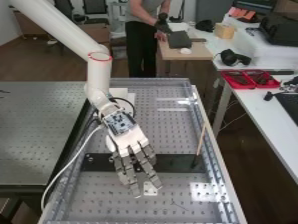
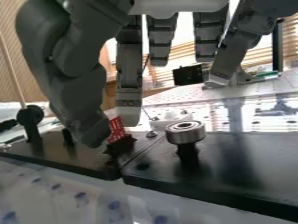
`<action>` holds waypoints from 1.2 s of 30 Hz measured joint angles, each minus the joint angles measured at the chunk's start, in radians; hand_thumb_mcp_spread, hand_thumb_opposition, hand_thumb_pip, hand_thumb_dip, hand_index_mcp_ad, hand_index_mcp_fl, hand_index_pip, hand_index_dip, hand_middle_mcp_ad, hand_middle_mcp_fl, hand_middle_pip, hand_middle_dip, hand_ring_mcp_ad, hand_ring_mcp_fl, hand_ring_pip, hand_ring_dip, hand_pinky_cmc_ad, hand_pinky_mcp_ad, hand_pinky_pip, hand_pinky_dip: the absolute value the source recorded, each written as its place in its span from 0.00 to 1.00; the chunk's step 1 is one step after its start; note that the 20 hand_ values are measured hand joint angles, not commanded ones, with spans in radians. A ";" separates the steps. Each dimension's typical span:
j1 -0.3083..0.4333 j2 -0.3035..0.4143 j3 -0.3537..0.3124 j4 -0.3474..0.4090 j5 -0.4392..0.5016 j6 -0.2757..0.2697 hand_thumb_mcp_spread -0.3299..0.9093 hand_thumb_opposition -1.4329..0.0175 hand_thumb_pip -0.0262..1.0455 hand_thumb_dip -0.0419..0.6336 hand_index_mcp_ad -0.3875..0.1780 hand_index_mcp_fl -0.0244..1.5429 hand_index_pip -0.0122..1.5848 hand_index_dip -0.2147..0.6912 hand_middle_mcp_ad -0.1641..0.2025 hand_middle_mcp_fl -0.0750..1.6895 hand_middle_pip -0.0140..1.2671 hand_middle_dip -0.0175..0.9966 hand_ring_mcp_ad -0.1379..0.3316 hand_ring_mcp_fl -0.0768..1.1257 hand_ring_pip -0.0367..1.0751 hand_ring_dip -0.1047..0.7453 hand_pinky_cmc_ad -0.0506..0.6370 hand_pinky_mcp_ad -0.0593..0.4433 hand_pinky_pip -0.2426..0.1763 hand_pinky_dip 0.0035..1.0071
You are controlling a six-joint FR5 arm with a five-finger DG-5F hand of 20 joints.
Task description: Grab the pcb board and place it in the clear container
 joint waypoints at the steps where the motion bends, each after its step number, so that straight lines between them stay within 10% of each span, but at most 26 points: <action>1: 0.000 0.000 0.000 0.000 0.000 0.000 0.59 0.39 0.64 0.44 0.65 0.15 0.98 0.34 0.57 0.05 0.12 0.14 0.83 0.06 0.13 0.15 0.56 0.51 0.28 0.73; 36: -0.004 0.009 -0.009 0.046 0.003 -0.032 0.60 0.34 0.58 0.43 0.65 0.25 0.96 0.34 0.56 0.06 0.12 0.14 0.81 0.06 0.13 0.16 0.56 0.51 0.32 0.67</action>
